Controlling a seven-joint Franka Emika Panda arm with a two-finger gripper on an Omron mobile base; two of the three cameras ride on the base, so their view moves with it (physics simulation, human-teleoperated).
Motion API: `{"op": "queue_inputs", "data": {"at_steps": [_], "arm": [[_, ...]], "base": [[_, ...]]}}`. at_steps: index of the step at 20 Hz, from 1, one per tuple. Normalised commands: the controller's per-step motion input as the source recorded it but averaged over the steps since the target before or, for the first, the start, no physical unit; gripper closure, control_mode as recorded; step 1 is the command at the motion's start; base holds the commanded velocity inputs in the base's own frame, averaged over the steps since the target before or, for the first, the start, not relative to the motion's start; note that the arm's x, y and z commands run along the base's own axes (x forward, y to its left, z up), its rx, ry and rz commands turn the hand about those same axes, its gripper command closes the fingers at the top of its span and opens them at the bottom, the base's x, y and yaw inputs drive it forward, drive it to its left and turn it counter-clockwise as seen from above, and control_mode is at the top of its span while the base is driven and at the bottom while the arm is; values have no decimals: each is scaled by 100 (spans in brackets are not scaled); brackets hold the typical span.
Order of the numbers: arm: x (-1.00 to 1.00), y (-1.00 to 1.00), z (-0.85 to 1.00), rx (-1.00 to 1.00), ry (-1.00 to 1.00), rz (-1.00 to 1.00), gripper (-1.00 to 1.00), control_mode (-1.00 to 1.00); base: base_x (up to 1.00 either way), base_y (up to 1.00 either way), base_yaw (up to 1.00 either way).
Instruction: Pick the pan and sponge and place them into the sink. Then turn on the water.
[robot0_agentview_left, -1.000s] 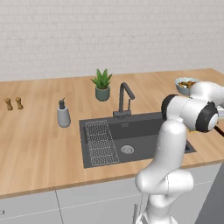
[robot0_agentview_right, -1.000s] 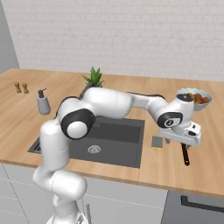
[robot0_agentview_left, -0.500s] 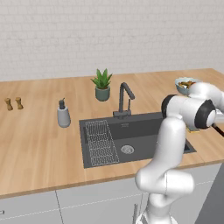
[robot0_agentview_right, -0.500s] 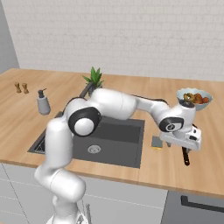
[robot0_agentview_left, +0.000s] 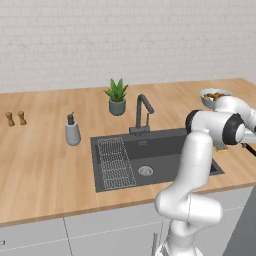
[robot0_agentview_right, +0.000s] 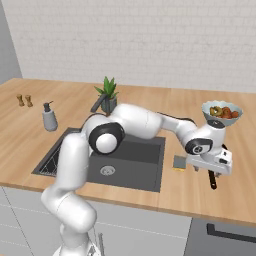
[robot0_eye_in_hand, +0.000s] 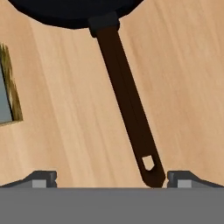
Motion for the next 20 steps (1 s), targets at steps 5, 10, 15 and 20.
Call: {"op": "queue_inputs", "data": {"at_steps": [5, 10, 15, 20], "arm": [[21, -3, -20, 0, 2, 0, -100, -100], [24, -5, -18, 0, 2, 0, -100, -100], [21, -11, -11, 0, 3, 0, -100, -100], [18, -10, -6, 0, 5, 0, -100, -100]], "base": [[0, 0, 0], [0, 0, 0], [0, 0, 0], [0, 0, 0]]}}
